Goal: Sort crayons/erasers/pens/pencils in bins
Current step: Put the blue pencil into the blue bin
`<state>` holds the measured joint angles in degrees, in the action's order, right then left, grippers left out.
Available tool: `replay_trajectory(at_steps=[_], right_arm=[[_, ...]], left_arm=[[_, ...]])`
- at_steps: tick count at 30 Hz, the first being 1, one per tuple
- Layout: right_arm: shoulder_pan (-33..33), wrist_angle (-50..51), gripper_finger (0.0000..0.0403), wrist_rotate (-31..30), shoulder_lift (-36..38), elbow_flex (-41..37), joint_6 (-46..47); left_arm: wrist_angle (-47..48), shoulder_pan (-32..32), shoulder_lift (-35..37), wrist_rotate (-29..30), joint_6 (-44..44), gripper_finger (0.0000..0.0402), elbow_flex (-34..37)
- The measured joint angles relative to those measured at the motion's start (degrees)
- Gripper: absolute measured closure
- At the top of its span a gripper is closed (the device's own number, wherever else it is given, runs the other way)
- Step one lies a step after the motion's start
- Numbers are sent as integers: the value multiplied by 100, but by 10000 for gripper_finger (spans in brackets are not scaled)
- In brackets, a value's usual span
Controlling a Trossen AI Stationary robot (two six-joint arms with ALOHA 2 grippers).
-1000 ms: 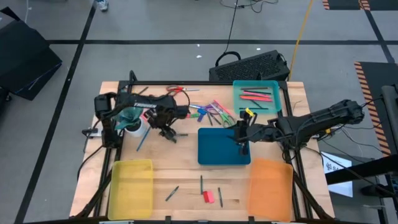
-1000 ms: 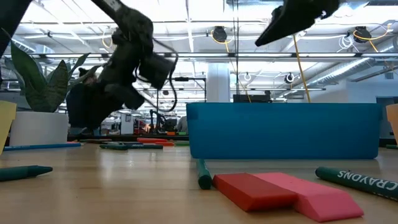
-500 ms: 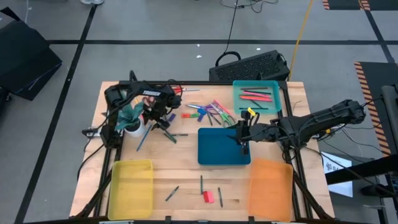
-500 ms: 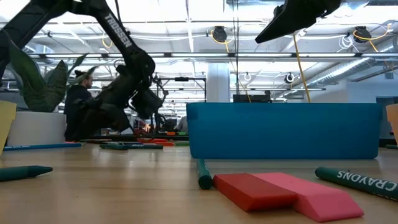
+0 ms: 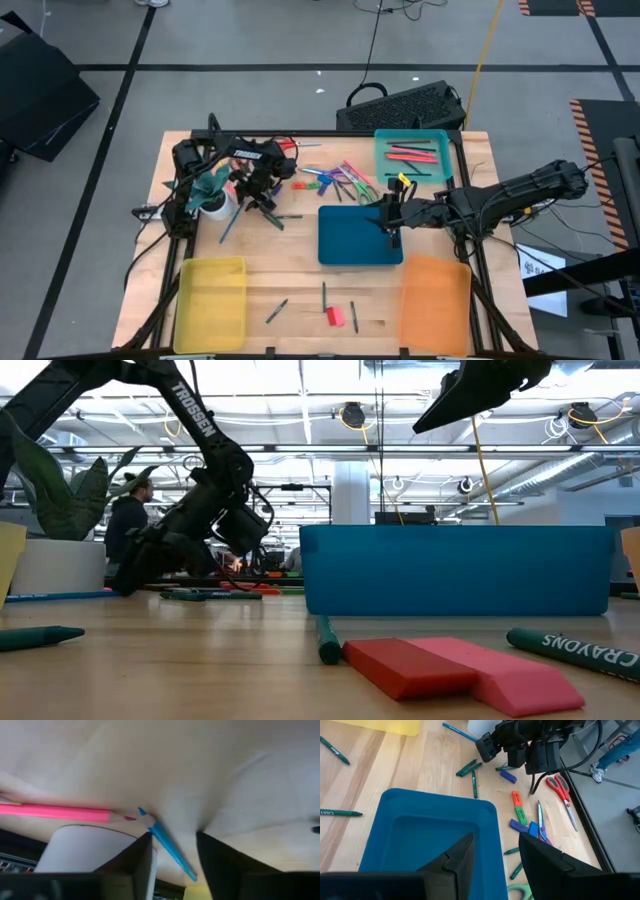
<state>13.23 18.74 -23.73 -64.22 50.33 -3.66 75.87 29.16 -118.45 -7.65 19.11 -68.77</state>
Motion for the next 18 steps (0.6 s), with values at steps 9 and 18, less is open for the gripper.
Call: replay_trajectory(at_steps=[9, 18], right_arm=[[0, 0, 257, 1, 0, 0, 2], [1, -1, 257, 2, 0, 0, 2]], left_arm=[[-142, -336, 4, -188, -36, 369, -2], [-187, -912, 7, -468, 348, 367, -12]])
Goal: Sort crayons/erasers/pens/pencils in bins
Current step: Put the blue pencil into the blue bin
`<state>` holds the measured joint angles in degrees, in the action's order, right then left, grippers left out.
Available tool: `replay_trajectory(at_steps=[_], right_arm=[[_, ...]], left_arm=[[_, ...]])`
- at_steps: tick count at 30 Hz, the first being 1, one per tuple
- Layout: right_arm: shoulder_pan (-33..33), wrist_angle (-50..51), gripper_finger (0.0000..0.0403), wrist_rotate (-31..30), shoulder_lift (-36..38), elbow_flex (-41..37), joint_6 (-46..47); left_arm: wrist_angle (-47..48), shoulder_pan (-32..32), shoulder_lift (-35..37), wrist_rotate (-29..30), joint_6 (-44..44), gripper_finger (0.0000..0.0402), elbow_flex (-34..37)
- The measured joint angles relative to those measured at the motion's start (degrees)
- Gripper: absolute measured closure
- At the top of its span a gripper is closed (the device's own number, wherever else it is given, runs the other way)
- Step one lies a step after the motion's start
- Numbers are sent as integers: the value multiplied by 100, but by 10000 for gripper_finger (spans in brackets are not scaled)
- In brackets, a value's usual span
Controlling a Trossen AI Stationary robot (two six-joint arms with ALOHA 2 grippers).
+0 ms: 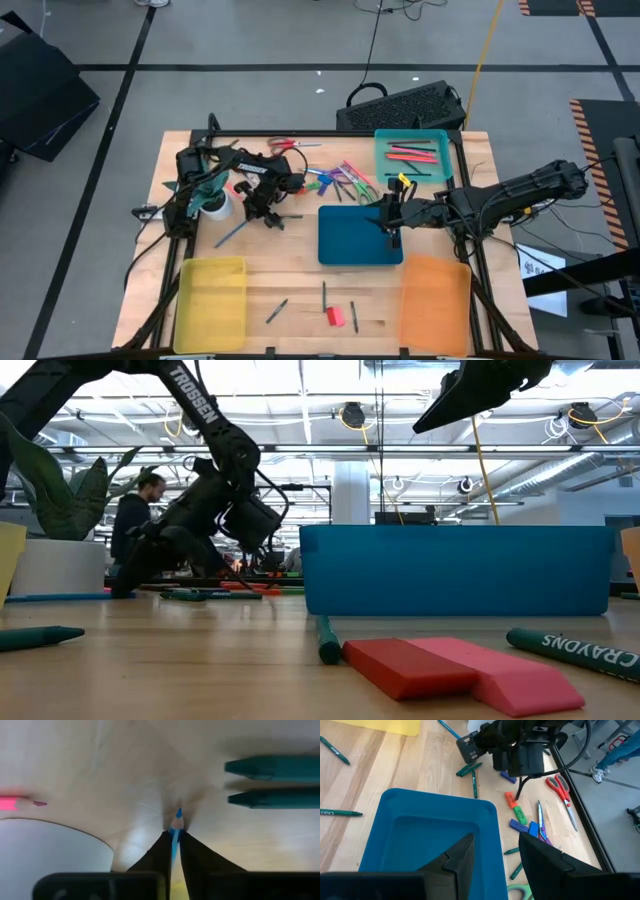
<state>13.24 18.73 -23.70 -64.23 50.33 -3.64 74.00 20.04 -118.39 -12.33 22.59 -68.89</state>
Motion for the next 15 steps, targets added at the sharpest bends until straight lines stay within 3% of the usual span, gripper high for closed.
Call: replay_trajectory(at_steps=[8, 15], right_arm=[[1, 0, 257, 0, 0, 0, 0], [1, 1, 257, 2, 0, 0, 0]], left_arm=[[-179, -547, 5, 119, 96, 381, -568], [-1186, -930, 149, 370, -2, 393, -1069]])
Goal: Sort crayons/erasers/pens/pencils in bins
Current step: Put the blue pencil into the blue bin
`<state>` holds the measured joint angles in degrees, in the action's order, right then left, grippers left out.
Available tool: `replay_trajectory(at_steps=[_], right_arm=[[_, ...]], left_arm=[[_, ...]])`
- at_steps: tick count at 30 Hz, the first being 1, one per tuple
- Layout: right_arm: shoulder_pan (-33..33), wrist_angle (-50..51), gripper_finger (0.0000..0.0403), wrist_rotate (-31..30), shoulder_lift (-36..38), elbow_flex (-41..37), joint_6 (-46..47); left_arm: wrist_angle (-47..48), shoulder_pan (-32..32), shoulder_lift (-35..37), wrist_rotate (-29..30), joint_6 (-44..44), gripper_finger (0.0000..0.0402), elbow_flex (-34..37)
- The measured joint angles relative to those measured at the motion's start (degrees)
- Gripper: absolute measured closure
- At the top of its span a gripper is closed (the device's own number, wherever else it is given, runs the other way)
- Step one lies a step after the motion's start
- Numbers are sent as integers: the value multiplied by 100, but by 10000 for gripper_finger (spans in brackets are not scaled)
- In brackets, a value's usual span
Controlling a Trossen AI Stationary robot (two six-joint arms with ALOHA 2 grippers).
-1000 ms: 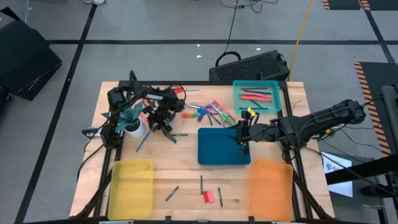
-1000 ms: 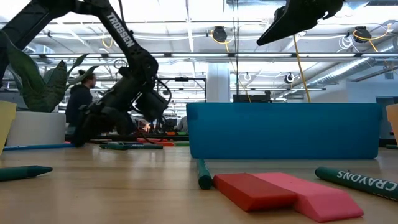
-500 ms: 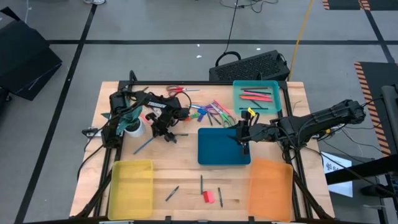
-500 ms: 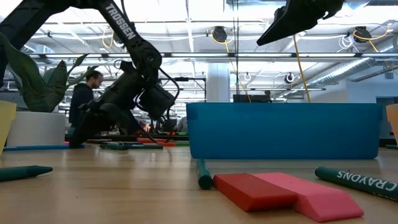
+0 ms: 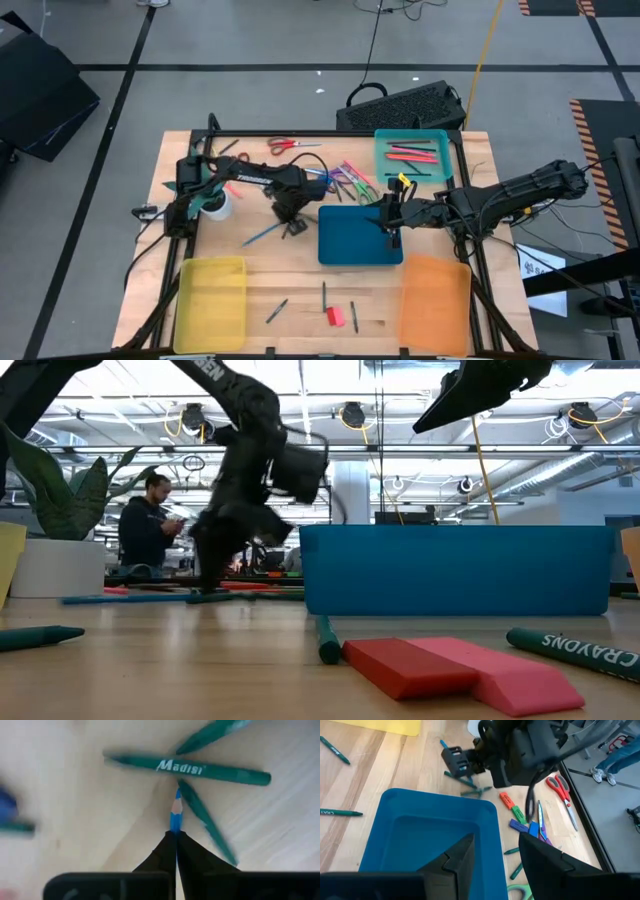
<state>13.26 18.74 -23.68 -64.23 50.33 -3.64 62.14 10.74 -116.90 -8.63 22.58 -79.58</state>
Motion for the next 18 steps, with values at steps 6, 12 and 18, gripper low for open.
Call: replay_trajectory(at_steps=[6, 12, 18], right_arm=[[0, 0, 257, 0, 0, 0, 1], [0, 11, 257, 2, 0, 2, 166], [-1, 81, 257, 2, -2, 2, 173]], left_arm=[[-1290, -211, 83, 307, -100, 398, -5], [-2246, -407, 82, 907, -316, 384, 41], [-2292, -653, 423, 1794, -477, 334, 58]])
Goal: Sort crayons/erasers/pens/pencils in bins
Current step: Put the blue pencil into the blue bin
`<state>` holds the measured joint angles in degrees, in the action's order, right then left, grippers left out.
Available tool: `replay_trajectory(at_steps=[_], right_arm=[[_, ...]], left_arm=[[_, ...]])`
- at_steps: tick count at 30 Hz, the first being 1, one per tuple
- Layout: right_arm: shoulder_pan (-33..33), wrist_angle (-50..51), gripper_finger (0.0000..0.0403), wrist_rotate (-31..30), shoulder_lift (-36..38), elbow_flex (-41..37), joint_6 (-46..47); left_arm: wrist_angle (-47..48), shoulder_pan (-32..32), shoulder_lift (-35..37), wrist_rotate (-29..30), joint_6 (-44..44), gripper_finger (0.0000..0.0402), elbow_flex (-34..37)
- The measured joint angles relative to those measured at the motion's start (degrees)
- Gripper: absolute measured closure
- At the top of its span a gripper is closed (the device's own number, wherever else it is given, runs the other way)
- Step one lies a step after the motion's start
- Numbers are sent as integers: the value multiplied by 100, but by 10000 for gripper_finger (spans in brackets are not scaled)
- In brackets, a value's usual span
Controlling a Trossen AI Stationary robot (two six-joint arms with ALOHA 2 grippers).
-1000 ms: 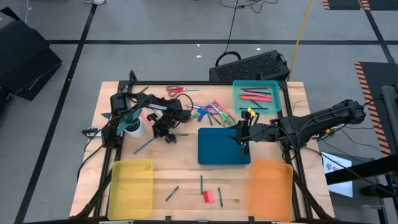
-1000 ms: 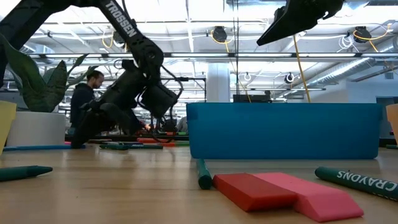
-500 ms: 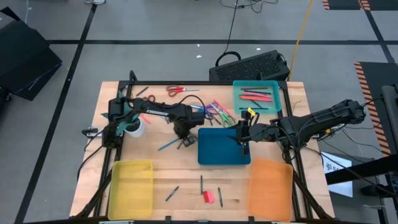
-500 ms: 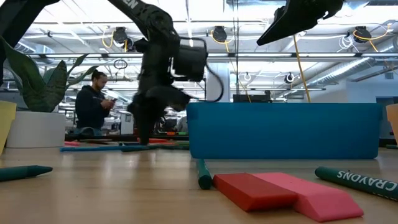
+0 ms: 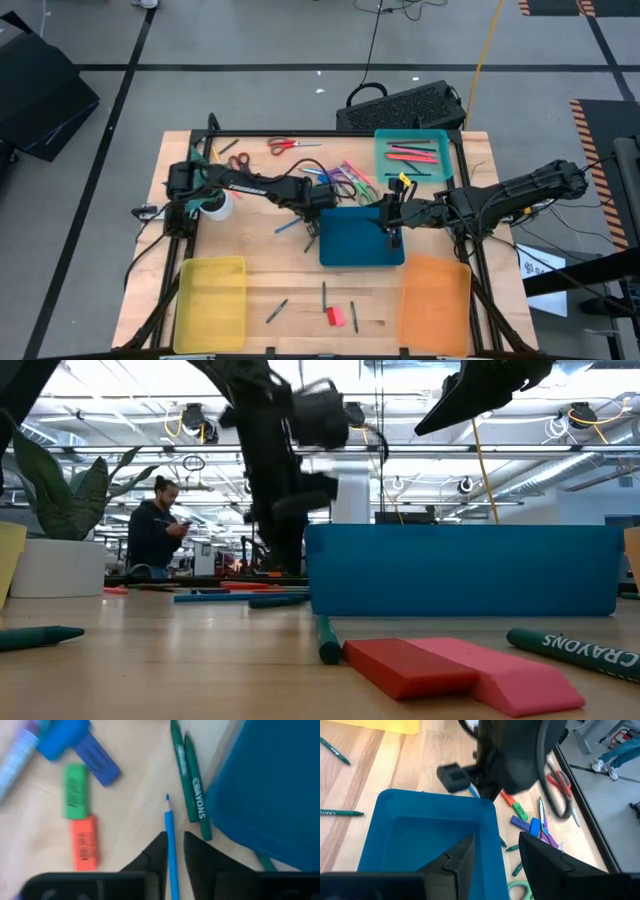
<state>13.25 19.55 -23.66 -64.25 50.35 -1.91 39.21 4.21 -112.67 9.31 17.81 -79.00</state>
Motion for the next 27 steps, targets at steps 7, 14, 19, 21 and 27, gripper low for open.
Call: replay_trajectory(at_steps=[7, 14, 19, 21, 27], right_arm=[[7, 87, 257, 2, 0, 2, 258], [75, 166, 257, 4, 0, 2, 293], [75, 134, 257, -7, 0, 2, 413], [75, 133, 257, -7, 0, 2, 477], [75, 102, 257, -14, 0, 4, 579]], left_arm=[[-811, -546, 1260, 725, -113, 260, 938], [-4010, -1377, 2811, 1802, 35, 243, 3505], [-6189, -1627, 2883, 1890, -11, 242, 4827], [-6623, -1637, 2780, 1929, 156, 242, 5107], [-6977, -1608, 2473, 2429, 227, 210, 5404]])
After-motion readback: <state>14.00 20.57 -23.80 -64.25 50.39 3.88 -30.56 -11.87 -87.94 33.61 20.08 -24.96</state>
